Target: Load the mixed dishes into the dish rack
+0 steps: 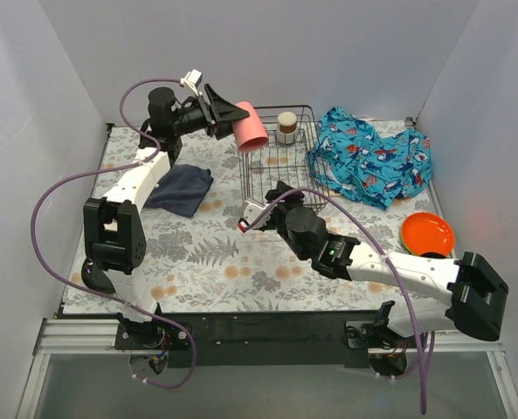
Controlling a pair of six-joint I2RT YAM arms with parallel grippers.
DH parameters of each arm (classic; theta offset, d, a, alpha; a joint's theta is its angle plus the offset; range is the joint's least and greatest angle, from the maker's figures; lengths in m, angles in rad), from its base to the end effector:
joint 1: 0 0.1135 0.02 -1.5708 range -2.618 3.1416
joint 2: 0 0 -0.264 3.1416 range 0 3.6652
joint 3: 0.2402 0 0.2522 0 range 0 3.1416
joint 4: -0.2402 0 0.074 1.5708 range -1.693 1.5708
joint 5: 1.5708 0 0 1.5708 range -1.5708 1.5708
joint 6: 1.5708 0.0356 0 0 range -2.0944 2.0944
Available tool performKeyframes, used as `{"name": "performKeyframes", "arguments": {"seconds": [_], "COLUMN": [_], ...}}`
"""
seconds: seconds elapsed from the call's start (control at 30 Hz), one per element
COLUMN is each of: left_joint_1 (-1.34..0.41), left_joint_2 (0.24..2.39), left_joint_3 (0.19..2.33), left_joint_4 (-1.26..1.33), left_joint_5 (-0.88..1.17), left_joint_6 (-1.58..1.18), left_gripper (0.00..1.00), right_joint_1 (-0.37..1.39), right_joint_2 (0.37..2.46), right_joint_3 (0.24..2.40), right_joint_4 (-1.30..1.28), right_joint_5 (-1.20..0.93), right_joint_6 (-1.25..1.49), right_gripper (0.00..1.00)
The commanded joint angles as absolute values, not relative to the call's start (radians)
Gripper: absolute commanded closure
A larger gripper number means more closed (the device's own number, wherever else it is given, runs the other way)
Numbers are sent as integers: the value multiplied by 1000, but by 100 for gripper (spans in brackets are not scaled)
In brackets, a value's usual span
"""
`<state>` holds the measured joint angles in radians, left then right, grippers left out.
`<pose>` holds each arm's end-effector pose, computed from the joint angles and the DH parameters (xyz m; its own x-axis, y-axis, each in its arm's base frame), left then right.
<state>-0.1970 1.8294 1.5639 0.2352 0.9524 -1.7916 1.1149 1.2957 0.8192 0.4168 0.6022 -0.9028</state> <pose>0.4202 -0.1134 0.3595 -0.8835 -0.4005 0.2430 -0.2288 -0.0838 -0.9699 0.1487 0.2575 0.3024 0.3692 -0.7166 -0.5918 -0.3247 0.4972 -0.8046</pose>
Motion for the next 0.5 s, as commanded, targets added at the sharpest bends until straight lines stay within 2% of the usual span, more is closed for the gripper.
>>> {"name": "performKeyframes", "arguments": {"seconds": [0.0,0.1,0.27,0.47], "left_joint_1": [-164,-141,-137,-141], "left_joint_2": [1842,1890,1976,2085], "left_joint_3": [1627,1701,1902,2017], "left_joint_4": [213,203,42,-76], "left_joint_5": [946,956,862,709], "left_joint_6": [-1706,-1677,-1432,-1182], "left_gripper": [100,100,100,100], "right_joint_1": [1108,1092,1022,807], "right_joint_2": [1211,1172,1164,1233], "right_joint_3": [861,851,880,1031], "right_joint_4": [138,92,42,-156], "right_joint_5": [661,658,618,462], "right_joint_6": [-769,-769,-697,-496], "right_gripper": [36,36,35,36]}}
